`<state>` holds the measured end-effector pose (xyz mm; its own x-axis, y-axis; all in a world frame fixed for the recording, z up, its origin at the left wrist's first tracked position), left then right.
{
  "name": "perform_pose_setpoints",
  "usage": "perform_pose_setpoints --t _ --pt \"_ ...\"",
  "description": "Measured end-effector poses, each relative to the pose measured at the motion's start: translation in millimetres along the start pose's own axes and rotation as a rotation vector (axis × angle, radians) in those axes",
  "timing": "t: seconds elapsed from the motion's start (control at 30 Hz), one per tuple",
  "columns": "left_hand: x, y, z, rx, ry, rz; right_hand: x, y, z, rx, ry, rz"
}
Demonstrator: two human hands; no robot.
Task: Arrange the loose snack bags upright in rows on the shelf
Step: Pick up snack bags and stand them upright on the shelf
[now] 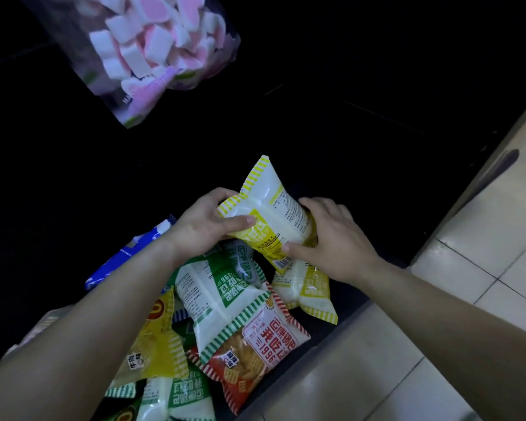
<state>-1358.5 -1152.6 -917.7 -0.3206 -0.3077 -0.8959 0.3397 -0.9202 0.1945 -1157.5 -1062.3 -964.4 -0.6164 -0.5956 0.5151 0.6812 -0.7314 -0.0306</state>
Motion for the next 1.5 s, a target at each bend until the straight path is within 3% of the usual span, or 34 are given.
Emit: perform_pose_setpoints --t 0.13,0.3,0.4,0.77,0.93,1.13,1.3,1.5 --pt "0 3 -9 -0.105 0.027 0.003 12 10 0 -0.120 0.006 0.041" --pt "-7 7 -14 -0.147 0.098 0.029 19 10 -16 0.032 -0.064 0.029" --pt "-14 15 -21 -0.062 0.141 0.017 12 7 -13 0.048 -0.148 -0.026" --pt "-14 18 -33 0.050 0.041 -0.058 -6 2 14 -0.271 -0.332 -0.175" --pt "-9 10 -9 -0.307 -0.461 -0.278 -17 -4 13 -0.105 -0.686 -0.162" --pt "-13 6 -16 -0.067 -0.487 -0.305 -11 1 4 0.062 -0.834 -0.137" --pt "-10 4 -20 -0.071 -0.480 -0.191 -12 -2 5 0.018 -0.773 -0.164" --pt "-9 -11 -9 -0.290 -0.263 -0.147 -23 -6 8 -0.082 -0.503 -0.184"
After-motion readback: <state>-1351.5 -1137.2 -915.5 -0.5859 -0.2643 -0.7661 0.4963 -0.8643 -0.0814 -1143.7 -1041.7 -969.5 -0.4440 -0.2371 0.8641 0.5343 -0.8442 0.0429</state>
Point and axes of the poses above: each hand's wrist, its own y-axis away from the middle knuckle, its own z-axis out of the back of the hand, x = y × z, the point moved 4 cm from there along -y, towards the middle knuckle, and after that the axes turned 6 degrees about y, right-handed, at the moved point
